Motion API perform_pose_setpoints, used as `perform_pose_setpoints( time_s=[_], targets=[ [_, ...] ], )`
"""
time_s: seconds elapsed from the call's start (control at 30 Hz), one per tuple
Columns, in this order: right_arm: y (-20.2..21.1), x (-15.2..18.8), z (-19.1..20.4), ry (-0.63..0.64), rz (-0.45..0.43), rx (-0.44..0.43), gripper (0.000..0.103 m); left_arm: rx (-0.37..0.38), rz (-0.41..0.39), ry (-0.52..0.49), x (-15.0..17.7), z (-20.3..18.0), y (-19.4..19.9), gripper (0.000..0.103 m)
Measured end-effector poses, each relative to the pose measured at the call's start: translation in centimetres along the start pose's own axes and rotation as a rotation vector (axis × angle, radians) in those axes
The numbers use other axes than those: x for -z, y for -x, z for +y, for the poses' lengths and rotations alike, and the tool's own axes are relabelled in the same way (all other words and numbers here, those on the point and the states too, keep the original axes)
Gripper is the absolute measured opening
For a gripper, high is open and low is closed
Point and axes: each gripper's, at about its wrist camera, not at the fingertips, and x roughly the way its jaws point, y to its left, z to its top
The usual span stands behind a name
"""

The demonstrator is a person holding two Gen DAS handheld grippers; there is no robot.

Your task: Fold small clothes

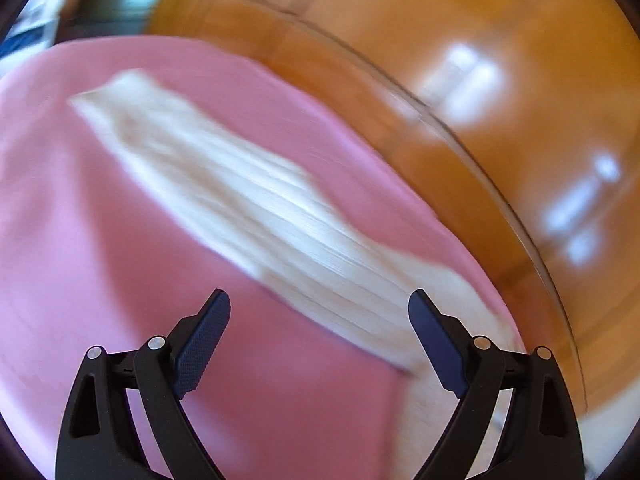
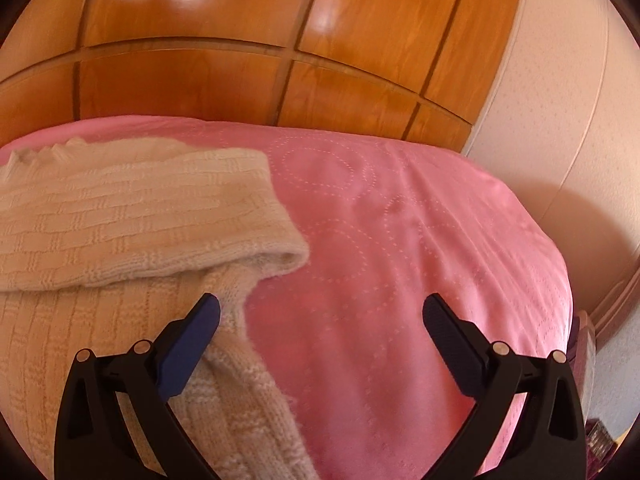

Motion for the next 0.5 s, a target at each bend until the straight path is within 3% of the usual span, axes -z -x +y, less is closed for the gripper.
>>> perform_pose_setpoints(
  time_s=[0.13,0.27,0.37,0.43,0.5],
  targets=[
    [-0.1,0.3,-0.6,-0.038,0.011,-0.029,0.101,-0.056,-0.035,0.14,-3.0,4.9,0.2,0.081],
    [0.0,0.3,-1.2,-0.069,0.008,-0.06,0.101,-0.111,-0.092,0.193,-6.0,7.8,-0.1,0.081],
    [0.3,0.3,-1.6,-0.086,-0.004,-0.077,0.101,-0.117,-0.099,0.276,-7.7,10.2,-1.0,0.074],
    [0.2,0.3,-1.6,-0.086,0.005,-0.06,0.101,-0.122,-0.111,0.277,-8.7,10.9,-1.7,0.072],
    [-0.3,0.2,-1.3,-0.074,0.033,-0.052,0.101,-0.165,-0.125,0.251,-9.7,11.2,-2.3,0.059]
  ],
)
